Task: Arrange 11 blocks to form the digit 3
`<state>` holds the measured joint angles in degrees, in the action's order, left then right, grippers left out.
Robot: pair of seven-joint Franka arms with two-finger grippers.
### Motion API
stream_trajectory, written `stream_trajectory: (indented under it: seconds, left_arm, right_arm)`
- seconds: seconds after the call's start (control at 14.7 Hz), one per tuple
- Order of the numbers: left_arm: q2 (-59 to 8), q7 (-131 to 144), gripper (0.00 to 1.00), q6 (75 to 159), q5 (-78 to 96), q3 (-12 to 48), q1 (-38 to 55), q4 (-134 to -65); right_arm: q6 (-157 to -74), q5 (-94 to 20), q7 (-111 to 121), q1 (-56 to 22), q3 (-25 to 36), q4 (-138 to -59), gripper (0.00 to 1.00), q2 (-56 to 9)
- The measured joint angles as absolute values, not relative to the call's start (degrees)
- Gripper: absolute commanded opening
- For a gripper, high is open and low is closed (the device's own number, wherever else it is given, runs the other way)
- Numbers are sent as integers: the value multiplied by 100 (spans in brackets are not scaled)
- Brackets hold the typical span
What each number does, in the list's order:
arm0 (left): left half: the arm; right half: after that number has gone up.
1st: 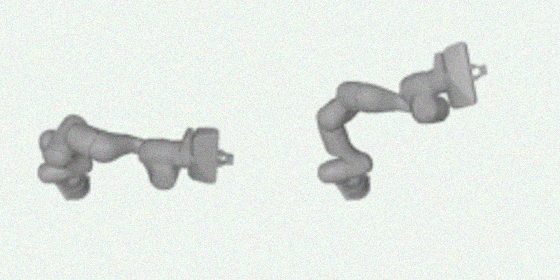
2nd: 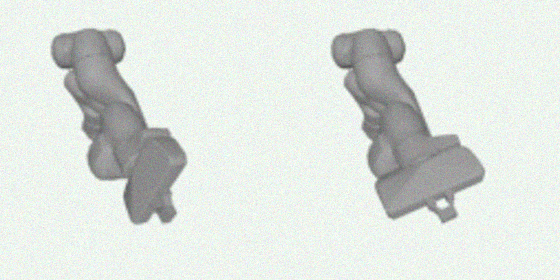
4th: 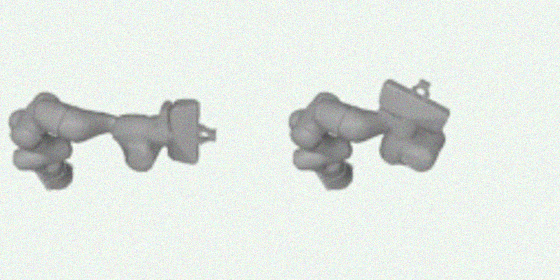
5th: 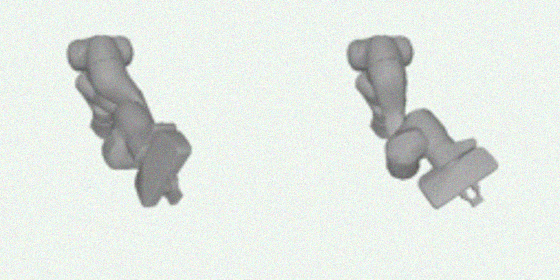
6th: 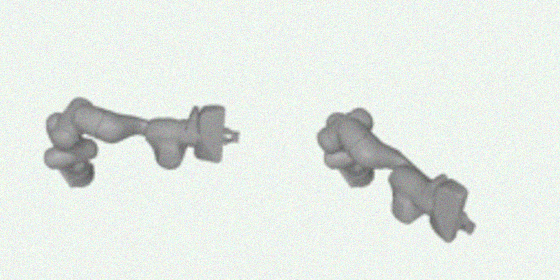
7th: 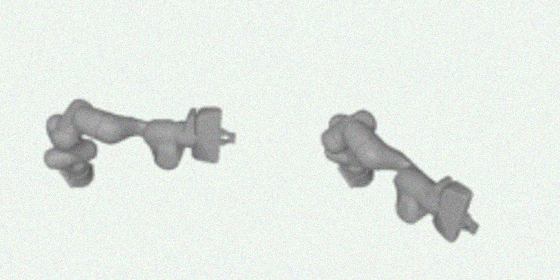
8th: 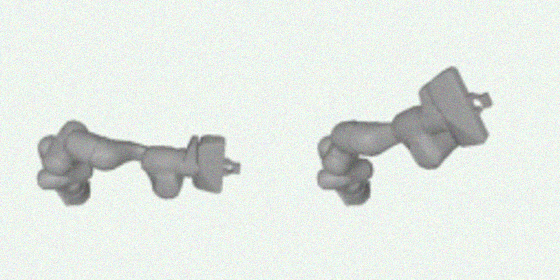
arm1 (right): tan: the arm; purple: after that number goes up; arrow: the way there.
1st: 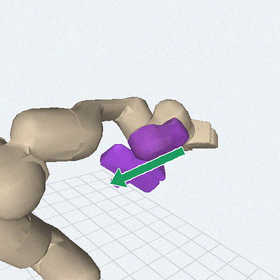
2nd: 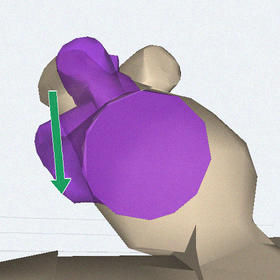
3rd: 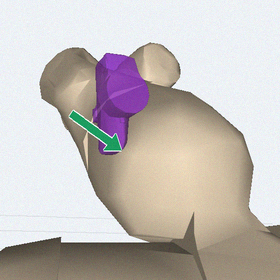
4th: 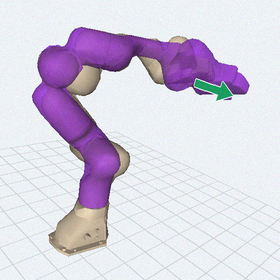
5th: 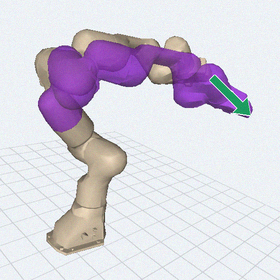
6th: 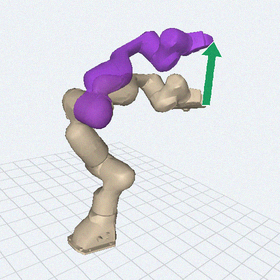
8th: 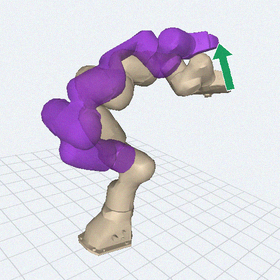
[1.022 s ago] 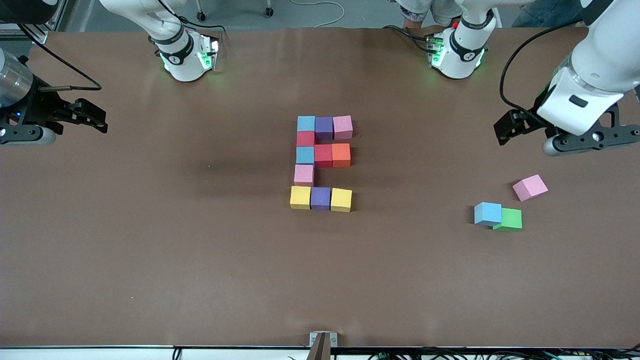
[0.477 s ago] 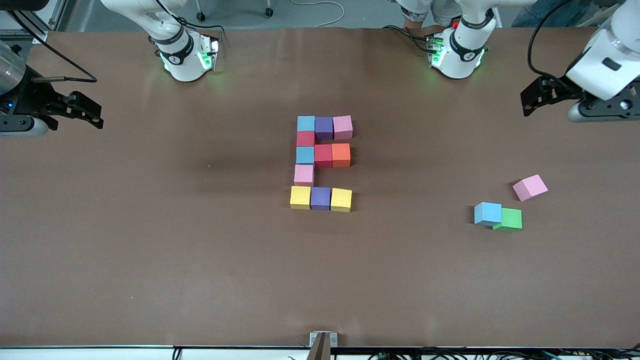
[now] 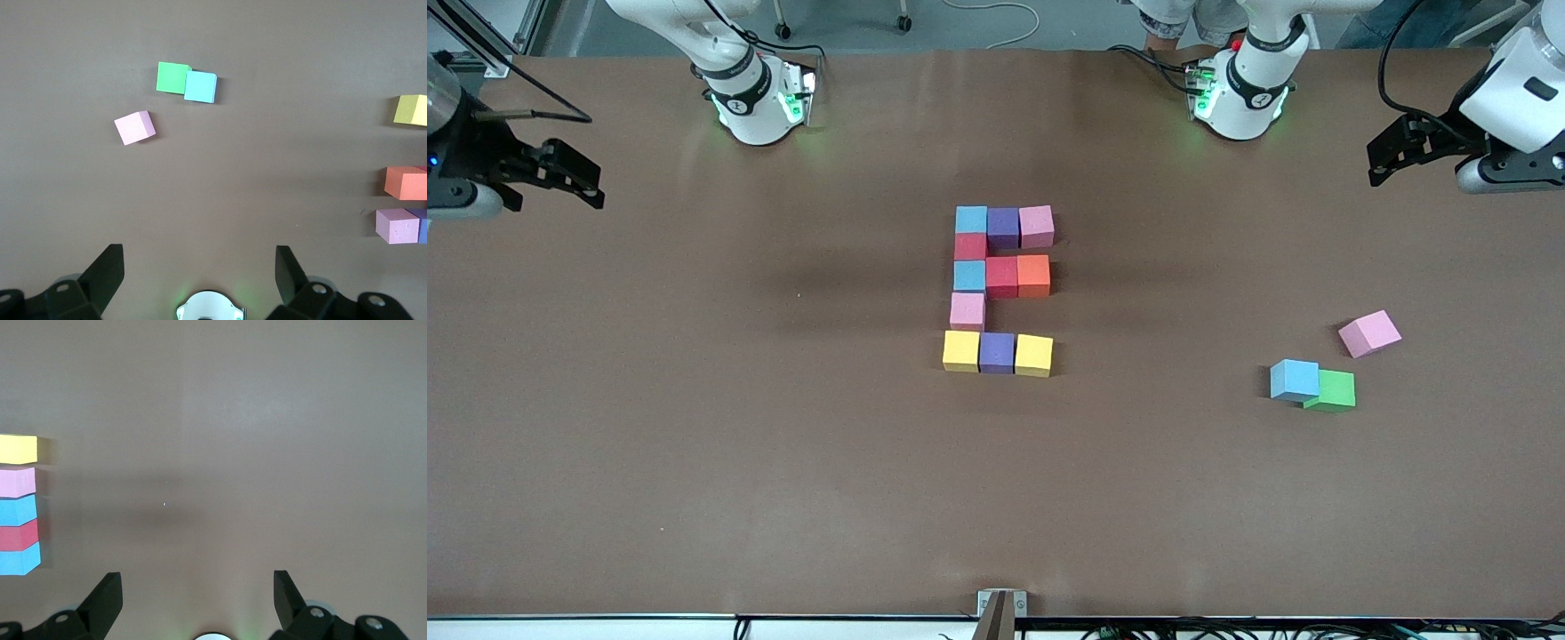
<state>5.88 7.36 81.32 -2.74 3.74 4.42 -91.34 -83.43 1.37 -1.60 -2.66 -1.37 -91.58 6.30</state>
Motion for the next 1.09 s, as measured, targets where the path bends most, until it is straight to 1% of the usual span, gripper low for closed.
stream_trajectory:
  seconds: [0.2, 0.54, 0.82, 1.09]
  left_arm:
    - [602, 780, 100, 8174, -252, 357, 441, -9175]
    - [602, 941, 100, 8388, 19, 421, 263, -9190]
    - [601, 1102, 100, 8415, 19, 956, -153, -9197]
    - [601, 1108, 100, 8437, 19, 1017, -209, -9170]
  right_arm:
    - [-8241, 137, -160, -266, -173, -9171, 100, 881]
    - [-8284, -25, -162, -262, -172, -9258, 100, 855]
    - [-8273, -95, -136, -118, -105, -9267, 100, 855]
    - [-8241, -99, 9, -86, 44, -9276, 100, 855]
